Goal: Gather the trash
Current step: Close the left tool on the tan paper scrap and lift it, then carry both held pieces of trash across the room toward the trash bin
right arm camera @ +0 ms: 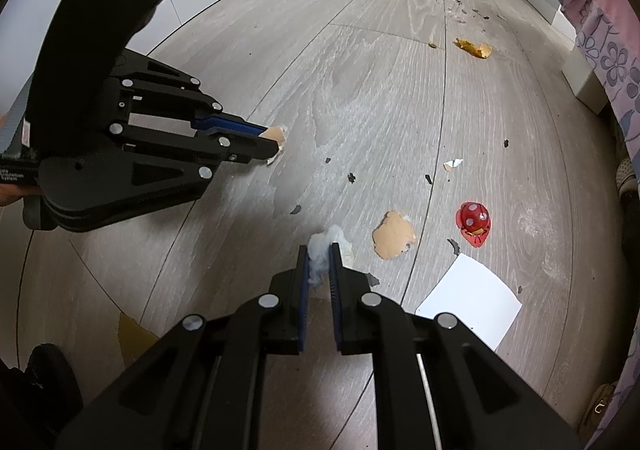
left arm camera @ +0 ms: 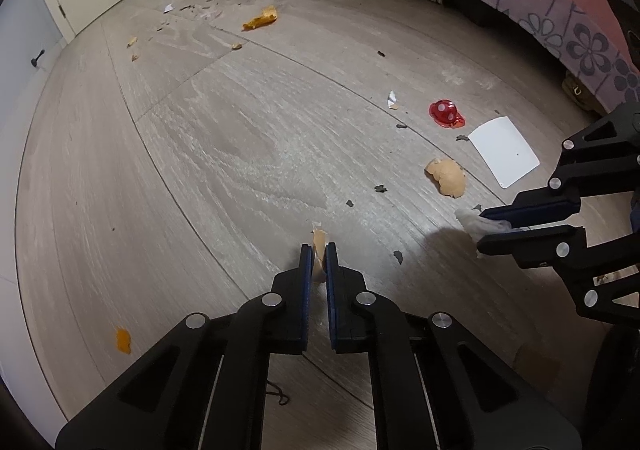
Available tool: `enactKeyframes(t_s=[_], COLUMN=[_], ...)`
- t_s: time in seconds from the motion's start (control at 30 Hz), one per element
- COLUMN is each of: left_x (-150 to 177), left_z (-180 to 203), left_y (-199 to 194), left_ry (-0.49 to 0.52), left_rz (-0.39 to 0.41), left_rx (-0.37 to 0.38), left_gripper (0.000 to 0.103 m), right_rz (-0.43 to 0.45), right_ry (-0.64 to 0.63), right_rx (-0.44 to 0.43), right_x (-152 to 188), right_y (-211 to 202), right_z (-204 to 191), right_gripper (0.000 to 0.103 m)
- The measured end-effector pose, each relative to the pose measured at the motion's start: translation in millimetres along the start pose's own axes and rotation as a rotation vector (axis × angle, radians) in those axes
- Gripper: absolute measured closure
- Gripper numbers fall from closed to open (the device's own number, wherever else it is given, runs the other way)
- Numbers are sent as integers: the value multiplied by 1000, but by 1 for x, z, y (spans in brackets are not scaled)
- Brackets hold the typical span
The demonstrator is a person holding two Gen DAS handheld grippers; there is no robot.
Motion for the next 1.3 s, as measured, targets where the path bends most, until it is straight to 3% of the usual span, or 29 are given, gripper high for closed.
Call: enactKeyframes(t_s=[0.2, 0.37, 0.7, 1.0, 1.3], left_x=[-7, -26, -70, -129, -192], left_z=[4, 8, 18, 27, 53], left_y=[-14, -69, -253, -448, -593], left_ry=[-17, -41, -61, -72, -83], left_rz=[13, 4, -27, -9, 46], left_rx=[-7, 2, 24, 45, 50], left_gripper=[97, 97, 97, 97, 97], right_rz=[13, -21, -9, 43, 77], right_ry=[22, 65, 91, 153, 304], right_rx=[0, -6, -8, 16, 75], right_x=[-4, -10, -41, -72, -63], right_y=[-18, -66, -267, -463, -613], right_z=[4, 12, 0, -15, -3], right_gripper=[92, 92, 92, 92, 92])
Point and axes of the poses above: each gripper's, at about its wrist camera, not at the fingertips, and y roughly the way its jaws point, z to its right, x to its underside, the point moved 1 cm from there along y, roughly the way its jaws point, and after that the axes turned 12 degrees about -z, right-handed, at the moved point
